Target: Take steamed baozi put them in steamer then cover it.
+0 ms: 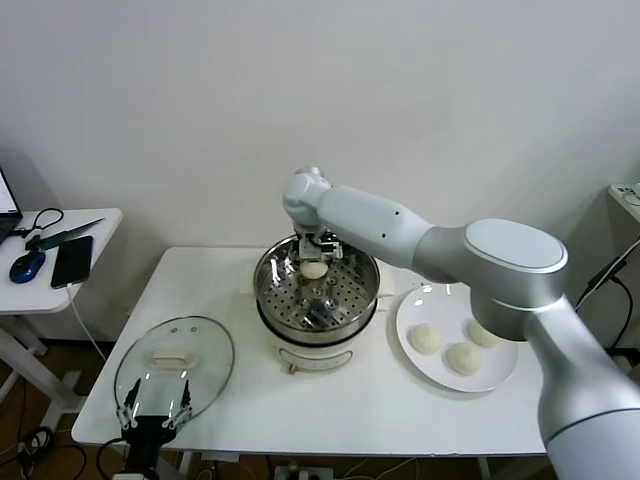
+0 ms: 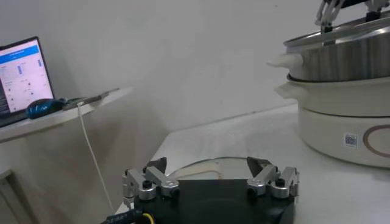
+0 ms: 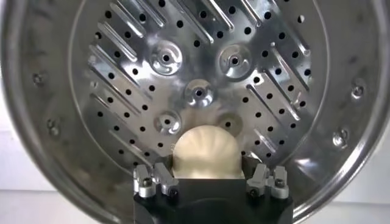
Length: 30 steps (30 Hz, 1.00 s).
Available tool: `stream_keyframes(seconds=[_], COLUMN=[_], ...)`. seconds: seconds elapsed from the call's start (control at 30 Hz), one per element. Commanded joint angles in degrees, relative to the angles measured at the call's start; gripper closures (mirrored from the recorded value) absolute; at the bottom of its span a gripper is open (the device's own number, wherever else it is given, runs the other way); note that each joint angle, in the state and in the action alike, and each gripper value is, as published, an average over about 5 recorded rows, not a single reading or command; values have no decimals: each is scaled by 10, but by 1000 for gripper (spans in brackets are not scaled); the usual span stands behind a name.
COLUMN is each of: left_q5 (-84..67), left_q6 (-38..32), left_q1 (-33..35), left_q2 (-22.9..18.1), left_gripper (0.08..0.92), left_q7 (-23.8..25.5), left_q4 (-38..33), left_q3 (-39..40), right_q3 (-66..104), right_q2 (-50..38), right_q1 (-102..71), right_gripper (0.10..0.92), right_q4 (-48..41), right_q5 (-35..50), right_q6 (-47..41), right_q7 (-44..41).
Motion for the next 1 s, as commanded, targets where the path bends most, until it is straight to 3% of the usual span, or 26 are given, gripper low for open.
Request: stream_keyframes(seconds=[0.03, 0.3, 0.57, 0.77, 1.0], left_q5=[2, 3, 3, 3, 3], left_q6=[-1, -1, -4, -6, -6], left_q1=[1, 4, 9, 10, 14], left_q2=[-2, -4, -3, -3, -3], left_gripper=[177, 177, 177, 177, 177], left_q7=[0, -2, -3, -4, -4], left_q4=[0, -3, -6, -5, -12], left_q3=[1, 3, 5, 11, 17], right_q3=[3, 8, -14, -66, -163], right_q2=[8, -35, -146, -272, -429], right_q1=[-12, 18, 110, 163, 215], right_gripper=[226, 203, 203, 203, 203], right_q4=[-18, 32, 140, 243, 351], right_q5=[-13, 30, 171, 285, 475], right_q6=[5, -2, -58, -169, -394], right_q7=[9, -11, 3, 44, 55])
